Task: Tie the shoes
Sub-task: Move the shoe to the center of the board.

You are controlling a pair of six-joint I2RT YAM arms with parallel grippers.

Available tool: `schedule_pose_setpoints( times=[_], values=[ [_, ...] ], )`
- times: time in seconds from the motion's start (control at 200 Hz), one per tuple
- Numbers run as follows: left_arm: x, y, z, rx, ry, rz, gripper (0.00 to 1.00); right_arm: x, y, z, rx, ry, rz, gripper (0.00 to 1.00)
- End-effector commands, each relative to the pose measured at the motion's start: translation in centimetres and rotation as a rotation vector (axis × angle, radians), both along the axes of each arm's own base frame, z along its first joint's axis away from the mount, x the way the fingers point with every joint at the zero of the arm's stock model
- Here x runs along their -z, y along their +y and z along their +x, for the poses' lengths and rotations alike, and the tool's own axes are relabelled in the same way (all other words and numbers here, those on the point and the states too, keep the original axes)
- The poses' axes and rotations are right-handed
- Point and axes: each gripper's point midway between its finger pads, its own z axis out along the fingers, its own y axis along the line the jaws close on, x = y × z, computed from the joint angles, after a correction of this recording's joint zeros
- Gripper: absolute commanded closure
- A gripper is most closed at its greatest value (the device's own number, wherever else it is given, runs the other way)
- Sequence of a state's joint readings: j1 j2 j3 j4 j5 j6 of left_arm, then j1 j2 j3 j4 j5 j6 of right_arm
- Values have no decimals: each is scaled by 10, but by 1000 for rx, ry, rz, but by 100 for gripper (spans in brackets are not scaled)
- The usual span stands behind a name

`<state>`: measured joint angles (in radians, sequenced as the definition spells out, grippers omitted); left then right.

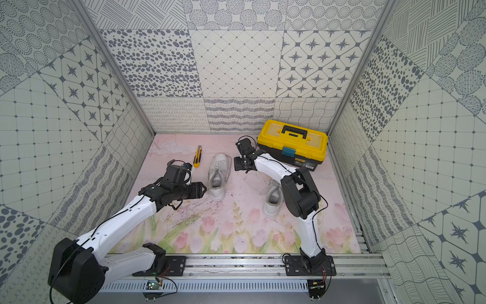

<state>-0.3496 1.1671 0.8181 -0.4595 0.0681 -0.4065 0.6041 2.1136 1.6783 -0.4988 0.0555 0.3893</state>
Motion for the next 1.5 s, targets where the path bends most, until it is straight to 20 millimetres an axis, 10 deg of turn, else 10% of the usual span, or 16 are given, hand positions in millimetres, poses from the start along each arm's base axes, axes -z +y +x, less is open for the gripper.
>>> schedule_pose_setpoints(
  times=[0.0, 0.38, 0.936, 1.151, 1.496],
  values=[
    [-4, -4, 4, -7, -18, -45, 31, -8, 23, 26, 23, -72, 34, 41],
    [-7, -1, 0, -21, -20, -43, 31, 37, 65, 41, -21, -13, -24, 56],
    [-2, -12, -2, 32, -1, -81, 31, 96, 47, 23, -1, 112, -178, 80],
    [-2, -31, 3, 92, 11, -155, 31, 47, 27, 21, 4, 28, -223, 100],
    [-8, -45, 46, 101, -9, -146, 31, -24, -17, -13, 28, -86, -223, 100]
  ],
)
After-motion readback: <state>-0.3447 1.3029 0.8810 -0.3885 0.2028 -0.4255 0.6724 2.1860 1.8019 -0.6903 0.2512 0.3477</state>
